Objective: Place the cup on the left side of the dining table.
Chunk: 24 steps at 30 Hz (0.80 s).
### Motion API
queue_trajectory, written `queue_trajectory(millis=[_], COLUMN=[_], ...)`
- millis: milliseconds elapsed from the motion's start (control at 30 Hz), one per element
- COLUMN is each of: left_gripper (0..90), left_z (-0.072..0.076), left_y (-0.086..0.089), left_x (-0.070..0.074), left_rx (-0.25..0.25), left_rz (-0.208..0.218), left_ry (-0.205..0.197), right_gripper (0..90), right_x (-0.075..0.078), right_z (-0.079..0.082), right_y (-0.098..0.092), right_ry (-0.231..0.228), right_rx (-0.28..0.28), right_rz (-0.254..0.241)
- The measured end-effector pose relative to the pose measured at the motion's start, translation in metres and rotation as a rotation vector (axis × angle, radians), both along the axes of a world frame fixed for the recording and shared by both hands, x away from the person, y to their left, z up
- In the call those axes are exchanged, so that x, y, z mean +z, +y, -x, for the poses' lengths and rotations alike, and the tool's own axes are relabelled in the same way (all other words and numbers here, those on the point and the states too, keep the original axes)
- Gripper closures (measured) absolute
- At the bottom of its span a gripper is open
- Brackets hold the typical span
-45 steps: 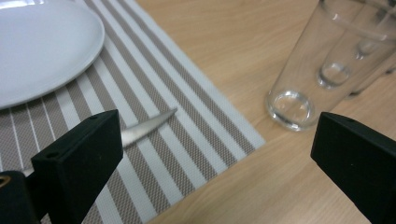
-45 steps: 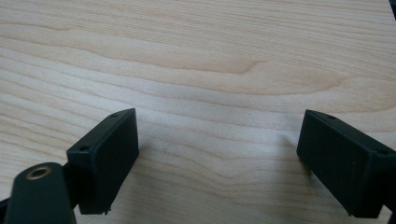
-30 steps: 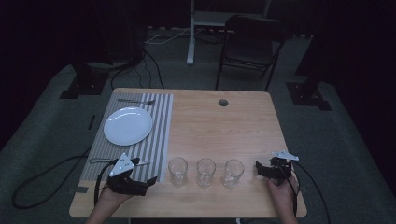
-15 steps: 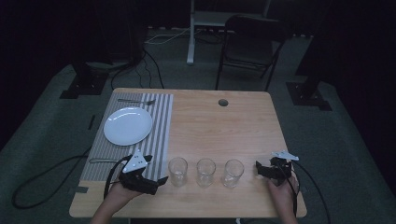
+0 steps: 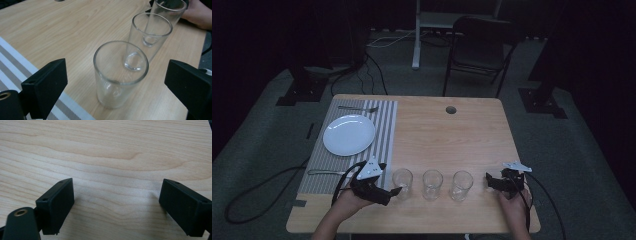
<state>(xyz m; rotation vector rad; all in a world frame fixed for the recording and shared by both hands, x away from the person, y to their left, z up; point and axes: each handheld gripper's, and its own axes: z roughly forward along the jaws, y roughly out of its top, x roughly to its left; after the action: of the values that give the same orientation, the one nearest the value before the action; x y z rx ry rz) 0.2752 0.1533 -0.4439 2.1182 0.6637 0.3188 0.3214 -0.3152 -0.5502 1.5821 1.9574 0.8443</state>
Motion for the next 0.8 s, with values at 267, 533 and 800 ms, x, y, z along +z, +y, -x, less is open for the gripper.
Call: queue_trajectory(millis=[267, 533, 800], left_gripper=[5.1, 5.1, 5.1], left_z=[-0.006, -0.013, -0.017], left_y=[-0.015, -0.029, -0.045], left_x=[0.002, 0.003, 0.002], left_rx=[-0.028, -0.061, -0.074], left_rz=[-0.017, -0.049, -0.063], left_ry=[0.006, 0.018, 0.015], right_gripper=[12.3, 12.4, 12.4], right_x=[0.000, 0.000, 0.000], right_z=[0.000, 0.000, 0.000], right_y=[0.000, 0.000, 0.000], right_ry=[0.000, 0.000, -0.001], right_rx=[0.001, 0.001, 0.001], right_rz=[0.002, 0.001, 0.001])
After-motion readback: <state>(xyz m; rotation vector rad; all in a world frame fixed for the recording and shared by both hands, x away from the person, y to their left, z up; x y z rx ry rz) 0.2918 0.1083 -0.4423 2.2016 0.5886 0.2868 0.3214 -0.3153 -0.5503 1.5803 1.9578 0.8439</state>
